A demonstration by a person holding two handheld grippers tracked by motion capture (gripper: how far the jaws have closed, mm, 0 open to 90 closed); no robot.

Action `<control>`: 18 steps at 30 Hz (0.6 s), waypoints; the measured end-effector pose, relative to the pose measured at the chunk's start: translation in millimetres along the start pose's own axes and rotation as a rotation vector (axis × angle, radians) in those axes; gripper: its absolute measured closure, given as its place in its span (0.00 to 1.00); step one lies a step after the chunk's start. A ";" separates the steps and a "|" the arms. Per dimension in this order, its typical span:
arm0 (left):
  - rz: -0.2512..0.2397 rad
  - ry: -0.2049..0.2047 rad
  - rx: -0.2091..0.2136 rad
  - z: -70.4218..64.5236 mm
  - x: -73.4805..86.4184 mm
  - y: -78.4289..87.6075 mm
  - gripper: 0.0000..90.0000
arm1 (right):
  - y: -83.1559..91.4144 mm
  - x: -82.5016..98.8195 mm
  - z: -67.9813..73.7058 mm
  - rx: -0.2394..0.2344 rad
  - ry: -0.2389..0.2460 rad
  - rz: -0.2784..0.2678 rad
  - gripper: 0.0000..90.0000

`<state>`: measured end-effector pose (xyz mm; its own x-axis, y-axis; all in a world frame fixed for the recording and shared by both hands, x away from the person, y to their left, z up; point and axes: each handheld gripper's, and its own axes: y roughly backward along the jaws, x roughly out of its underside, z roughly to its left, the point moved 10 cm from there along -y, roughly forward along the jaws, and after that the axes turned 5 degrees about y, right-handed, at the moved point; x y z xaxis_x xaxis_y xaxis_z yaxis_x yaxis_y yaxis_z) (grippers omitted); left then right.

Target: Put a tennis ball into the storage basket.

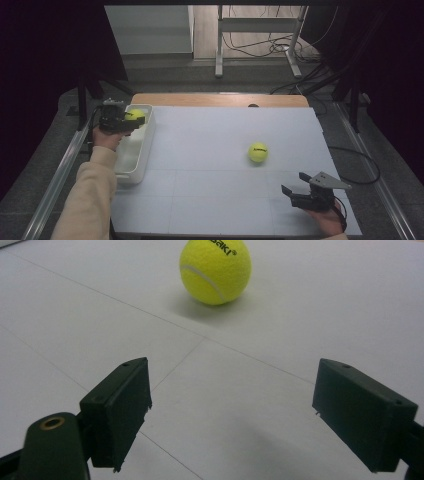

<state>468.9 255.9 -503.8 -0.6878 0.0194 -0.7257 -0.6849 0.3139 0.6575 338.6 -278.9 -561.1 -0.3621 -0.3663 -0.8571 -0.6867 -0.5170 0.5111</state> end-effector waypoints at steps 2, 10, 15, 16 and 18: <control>-0.001 0.000 -0.001 -0.8 -0.1 -0.4 0.29 | 0.0 0.1 -0.2 0.001 0.000 0.000 0.18; 0.004 -0.002 -0.007 -0.2 0.3 -0.5 0.29 | 0.2 0.1 -0.4 0.001 0.000 0.000 0.18; 0.009 0.003 -0.014 2.2 1.3 -0.7 0.29 | 0.0 0.2 -0.3 0.001 0.001 0.000 0.18; 0.016 0.002 -0.014 2.4 2.0 -1.1 0.28 | 0.0 0.1 -0.3 0.001 0.001 0.001 0.18; 0.033 0.000 -0.017 2.5 4.3 -3.1 0.26 | 0.0 0.1 0.0 0.000 0.002 0.001 0.18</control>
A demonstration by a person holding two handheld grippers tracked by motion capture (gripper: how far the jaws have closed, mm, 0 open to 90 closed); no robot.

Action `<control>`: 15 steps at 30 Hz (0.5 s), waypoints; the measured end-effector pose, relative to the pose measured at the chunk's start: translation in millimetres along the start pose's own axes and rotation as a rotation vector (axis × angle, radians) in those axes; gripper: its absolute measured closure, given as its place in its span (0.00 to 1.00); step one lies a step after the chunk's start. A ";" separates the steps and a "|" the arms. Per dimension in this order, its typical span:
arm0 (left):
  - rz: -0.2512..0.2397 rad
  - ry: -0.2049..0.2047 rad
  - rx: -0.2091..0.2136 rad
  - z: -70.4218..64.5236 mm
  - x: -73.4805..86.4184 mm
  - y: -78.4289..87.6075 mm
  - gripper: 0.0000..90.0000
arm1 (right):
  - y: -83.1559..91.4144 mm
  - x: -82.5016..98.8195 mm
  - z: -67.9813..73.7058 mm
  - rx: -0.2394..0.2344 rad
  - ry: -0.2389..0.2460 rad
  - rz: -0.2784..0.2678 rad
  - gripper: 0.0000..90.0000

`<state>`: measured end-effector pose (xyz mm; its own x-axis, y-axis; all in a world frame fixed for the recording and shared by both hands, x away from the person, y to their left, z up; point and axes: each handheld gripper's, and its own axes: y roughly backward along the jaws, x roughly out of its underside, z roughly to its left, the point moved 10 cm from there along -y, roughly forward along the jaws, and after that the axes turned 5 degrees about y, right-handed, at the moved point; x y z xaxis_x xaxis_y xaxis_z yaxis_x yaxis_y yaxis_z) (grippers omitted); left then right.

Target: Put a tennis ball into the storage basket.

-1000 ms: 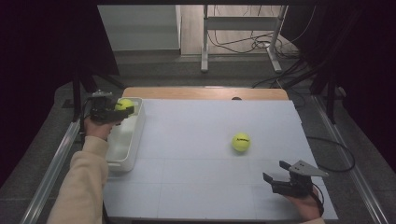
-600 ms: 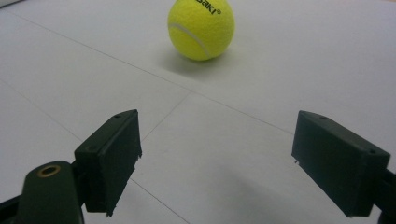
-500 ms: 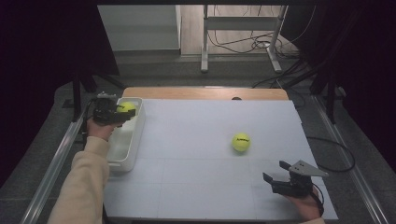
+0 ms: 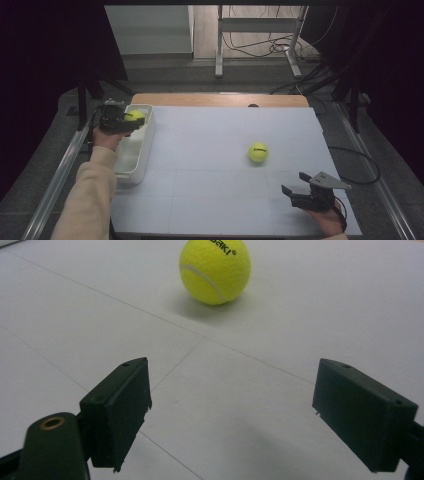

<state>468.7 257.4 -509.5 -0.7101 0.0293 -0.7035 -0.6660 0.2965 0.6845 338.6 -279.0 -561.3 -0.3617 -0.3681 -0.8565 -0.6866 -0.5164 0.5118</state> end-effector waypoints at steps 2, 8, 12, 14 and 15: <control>-0.014 0.002 -0.021 1.4 -1.9 1.1 0.18 | 0.0 -0.2 0.4 -0.001 0.002 0.000 0.18; -0.040 -0.015 0.001 -5.7 -4.3 6.9 0.14 | 0.2 -0.2 0.1 0.000 0.001 -0.001 0.18; -0.061 -0.032 0.013 -11.3 -4.3 11.8 0.14 | 0.1 -0.3 0.5 0.000 0.002 0.000 0.18; -0.074 -0.036 0.020 -13.6 -4.5 14.7 0.14 | 0.2 -0.4 0.4 0.000 0.002 -0.001 0.18; -0.080 -0.037 0.022 -14.4 -4.5 15.8 0.14 | 0.3 -0.3 0.3 0.000 0.001 -0.001 0.18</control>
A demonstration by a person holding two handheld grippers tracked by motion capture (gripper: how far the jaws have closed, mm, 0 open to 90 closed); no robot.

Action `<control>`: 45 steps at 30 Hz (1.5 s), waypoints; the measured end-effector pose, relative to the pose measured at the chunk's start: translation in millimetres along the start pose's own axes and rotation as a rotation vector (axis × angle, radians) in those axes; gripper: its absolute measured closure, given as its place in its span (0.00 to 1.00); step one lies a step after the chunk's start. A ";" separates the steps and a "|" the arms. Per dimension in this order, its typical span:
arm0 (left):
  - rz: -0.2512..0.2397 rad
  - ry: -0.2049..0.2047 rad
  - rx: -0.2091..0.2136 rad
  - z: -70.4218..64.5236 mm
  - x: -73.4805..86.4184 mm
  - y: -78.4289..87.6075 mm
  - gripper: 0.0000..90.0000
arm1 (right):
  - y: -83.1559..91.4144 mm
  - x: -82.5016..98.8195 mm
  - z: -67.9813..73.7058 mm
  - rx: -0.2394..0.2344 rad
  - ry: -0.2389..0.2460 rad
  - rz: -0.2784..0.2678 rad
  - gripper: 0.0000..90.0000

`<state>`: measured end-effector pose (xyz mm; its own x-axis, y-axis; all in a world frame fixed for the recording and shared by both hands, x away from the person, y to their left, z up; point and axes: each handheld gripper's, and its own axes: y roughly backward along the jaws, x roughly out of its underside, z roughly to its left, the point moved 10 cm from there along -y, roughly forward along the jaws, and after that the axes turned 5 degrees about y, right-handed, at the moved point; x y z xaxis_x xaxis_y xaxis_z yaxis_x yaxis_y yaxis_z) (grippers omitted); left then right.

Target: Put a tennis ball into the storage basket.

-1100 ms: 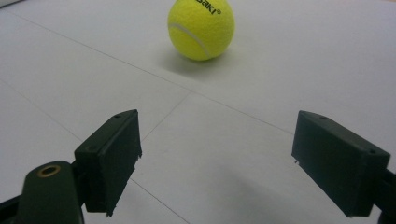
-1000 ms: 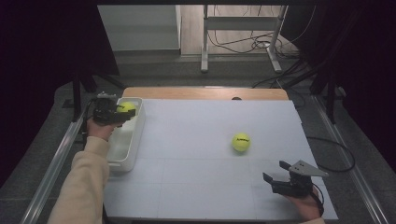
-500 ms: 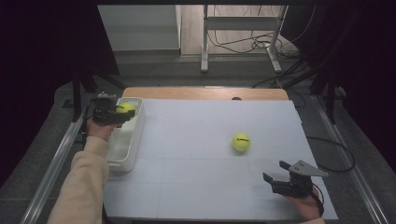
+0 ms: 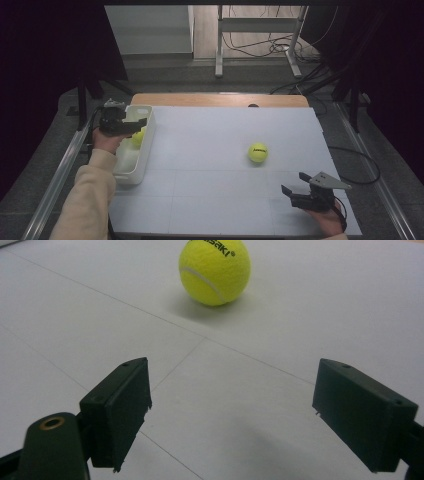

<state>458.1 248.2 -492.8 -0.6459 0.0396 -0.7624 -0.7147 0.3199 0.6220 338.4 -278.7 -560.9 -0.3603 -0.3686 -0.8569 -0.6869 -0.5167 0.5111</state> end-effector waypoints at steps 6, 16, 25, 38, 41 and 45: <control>-0.033 -0.007 0.034 -10.1 1.5 7.2 0.14 | -0.1 0.2 -0.1 0.000 0.000 0.000 0.18; -0.114 -0.063 0.128 -48.8 2.9 27.5 0.15 | -0.3 0.5 -0.1 0.001 -0.001 0.003 0.18; -0.158 -0.114 0.226 -90.2 9.3 41.3 0.15 | -0.6 0.6 0.0 0.003 0.001 0.005 0.18; -0.167 -0.131 0.284 -120.1 17.6 37.2 0.16 | -1.1 0.5 -0.1 -0.001 0.002 0.003 0.18; -0.158 -0.146 0.303 -133.4 19.1 31.7 0.16 | -1.1 0.1 0.2 -0.001 0.001 0.003 0.18; -0.150 -0.158 0.325 -150.6 20.1 22.2 0.16 | -1.1 0.2 0.3 -0.001 0.001 0.003 0.18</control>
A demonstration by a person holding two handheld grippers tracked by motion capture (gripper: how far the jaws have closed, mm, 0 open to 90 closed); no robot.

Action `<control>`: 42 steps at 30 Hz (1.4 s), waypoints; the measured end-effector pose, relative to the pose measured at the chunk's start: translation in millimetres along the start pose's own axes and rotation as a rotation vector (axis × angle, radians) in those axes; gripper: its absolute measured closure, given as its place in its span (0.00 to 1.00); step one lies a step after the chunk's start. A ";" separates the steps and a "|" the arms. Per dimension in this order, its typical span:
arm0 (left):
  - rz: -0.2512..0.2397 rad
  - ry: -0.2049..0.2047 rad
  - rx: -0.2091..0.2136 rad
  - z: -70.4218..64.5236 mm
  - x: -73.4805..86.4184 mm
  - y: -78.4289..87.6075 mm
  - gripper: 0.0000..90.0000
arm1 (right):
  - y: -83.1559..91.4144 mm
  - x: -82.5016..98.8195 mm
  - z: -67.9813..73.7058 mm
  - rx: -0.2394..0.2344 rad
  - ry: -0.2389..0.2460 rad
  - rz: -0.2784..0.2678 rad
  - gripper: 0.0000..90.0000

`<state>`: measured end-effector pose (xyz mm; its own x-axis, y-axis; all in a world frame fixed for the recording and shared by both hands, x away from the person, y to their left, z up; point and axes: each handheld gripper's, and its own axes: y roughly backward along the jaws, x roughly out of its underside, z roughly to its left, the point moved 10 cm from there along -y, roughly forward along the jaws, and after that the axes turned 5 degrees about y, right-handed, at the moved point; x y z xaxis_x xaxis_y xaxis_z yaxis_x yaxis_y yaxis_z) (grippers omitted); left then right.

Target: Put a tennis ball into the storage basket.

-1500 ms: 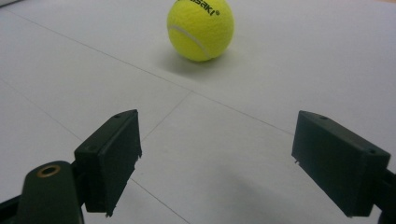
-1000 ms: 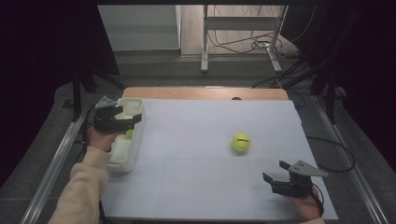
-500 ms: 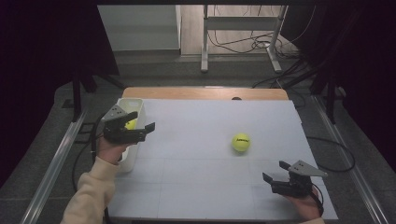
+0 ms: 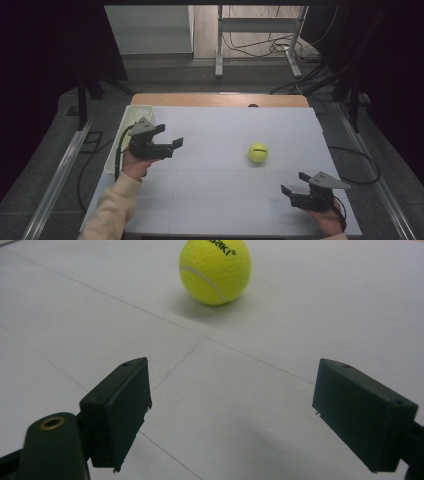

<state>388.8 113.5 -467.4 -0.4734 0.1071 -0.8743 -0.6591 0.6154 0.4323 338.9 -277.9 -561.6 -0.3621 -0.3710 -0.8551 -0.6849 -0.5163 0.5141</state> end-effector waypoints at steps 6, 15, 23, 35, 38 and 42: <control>0.001 -0.005 0.026 -16.2 -1.3 -11.9 0.16 | -0.5 0.4 -0.3 -0.001 0.002 0.002 0.18; 0.013 -0.011 0.049 -26.1 -0.2 -22.5 0.17 | -0.3 1.2 -0.4 0.002 -0.001 0.004 0.18; 0.030 -0.025 0.058 -31.2 4.3 -30.9 0.17 | -0.7 2.0 -1.5 0.005 -0.007 0.008 0.18; 0.070 -0.066 0.093 -49.4 9.5 -53.3 0.17 | -0.3 2.7 -2.6 0.008 -0.010 0.008 0.18; 0.073 -0.071 0.100 -52.7 8.8 -57.8 0.17 | -0.2 2.4 -2.5 0.007 -0.009 0.007 0.18; 0.090 -0.079 0.112 -57.8 11.9 -66.8 0.17 | -0.1 2.8 -2.4 0.004 -0.010 0.007 0.18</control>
<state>393.4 28.5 -493.9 -0.4773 0.2243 -0.8496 -0.5448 0.6831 0.4864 339.4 -280.8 -563.9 -0.3733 -0.3664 -0.8523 -0.6850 -0.5107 0.5195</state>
